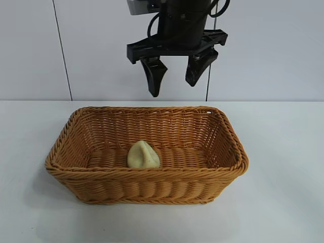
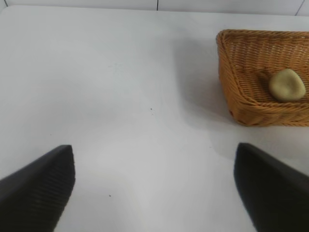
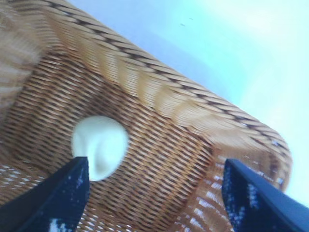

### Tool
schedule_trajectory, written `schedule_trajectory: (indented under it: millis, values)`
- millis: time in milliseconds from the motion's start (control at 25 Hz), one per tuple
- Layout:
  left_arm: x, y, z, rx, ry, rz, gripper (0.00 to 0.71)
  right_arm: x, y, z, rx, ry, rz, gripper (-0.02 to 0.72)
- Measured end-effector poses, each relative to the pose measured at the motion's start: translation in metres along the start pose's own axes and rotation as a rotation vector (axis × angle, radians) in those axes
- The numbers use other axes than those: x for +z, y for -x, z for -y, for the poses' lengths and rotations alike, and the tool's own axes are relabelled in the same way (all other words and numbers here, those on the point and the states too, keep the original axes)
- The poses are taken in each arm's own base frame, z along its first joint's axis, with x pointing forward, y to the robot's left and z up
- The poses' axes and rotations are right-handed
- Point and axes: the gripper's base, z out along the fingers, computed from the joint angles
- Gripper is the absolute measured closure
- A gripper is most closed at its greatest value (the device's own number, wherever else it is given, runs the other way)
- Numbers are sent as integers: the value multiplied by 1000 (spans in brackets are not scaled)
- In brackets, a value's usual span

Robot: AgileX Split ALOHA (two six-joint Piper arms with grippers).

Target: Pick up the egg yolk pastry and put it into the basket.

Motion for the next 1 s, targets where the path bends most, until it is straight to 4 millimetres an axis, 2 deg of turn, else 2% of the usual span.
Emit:
schedule_trajectory:
  millis: [160, 320, 480, 640, 1000]
  values:
    - [0, 0, 0, 0, 0, 0, 20, 5, -1, 67, 134, -56, -22, 176]
    - [0, 0, 0, 0, 0, 0, 20, 6, -12, 128, 258, -102, -49, 176]
    - [0, 0, 0, 0, 0, 0, 20, 6, -25, 167, 353, -93, -82, 176]
    - [0, 0, 0, 0, 0, 0, 20, 5, -34, 177, 361, -68, -147, 176]
    - [0, 0, 0, 0, 0, 0, 20, 5, -34, 169, 368, 19, -164, 176]
